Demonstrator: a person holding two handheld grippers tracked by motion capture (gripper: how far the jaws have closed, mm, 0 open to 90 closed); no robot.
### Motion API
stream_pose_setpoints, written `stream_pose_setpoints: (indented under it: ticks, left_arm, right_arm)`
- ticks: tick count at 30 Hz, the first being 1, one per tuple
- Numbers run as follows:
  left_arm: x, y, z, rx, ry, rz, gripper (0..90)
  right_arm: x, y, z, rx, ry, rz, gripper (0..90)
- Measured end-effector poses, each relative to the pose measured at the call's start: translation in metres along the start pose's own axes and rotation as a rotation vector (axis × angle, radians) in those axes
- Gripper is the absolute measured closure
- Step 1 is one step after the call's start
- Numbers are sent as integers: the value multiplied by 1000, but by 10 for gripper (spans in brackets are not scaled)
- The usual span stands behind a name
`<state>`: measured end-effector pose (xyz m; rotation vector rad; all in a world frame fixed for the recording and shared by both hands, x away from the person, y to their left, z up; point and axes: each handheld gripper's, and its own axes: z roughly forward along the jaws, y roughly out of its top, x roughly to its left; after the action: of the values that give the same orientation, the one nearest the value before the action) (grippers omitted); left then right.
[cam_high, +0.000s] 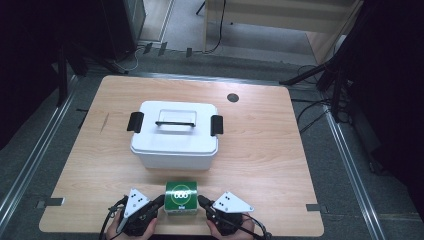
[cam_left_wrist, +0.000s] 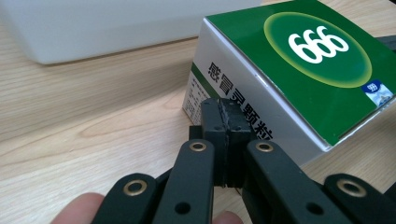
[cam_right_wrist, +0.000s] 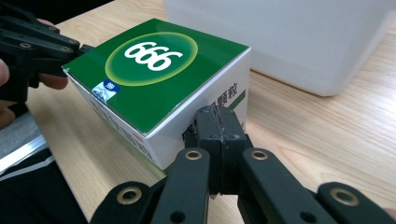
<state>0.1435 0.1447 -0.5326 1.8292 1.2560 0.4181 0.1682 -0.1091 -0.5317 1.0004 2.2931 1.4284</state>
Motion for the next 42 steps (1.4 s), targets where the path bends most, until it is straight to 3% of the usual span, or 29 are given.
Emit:
stream_pose_setpoints:
  ticks: [6,13,18,28,42]
  left_arm:
    - [-11,6,10,4,6,47,900]
    - [-19,12,21,6,-9,38,900]
    - [-27,17,29,13,-25,46,900]
    - [-56,30,53,38,-72,75,900]
    - [-85,45,80,52,-109,98,900]
  right_arm:
    - [-9,-2,-7,1,-30,20,900]
    - [-15,-4,-16,12,-57,11,900]
    - [-25,-5,-24,19,-67,34,900]
    - [-50,-12,-45,24,-147,72,900]
    - [-77,-20,-69,20,-224,124,900]
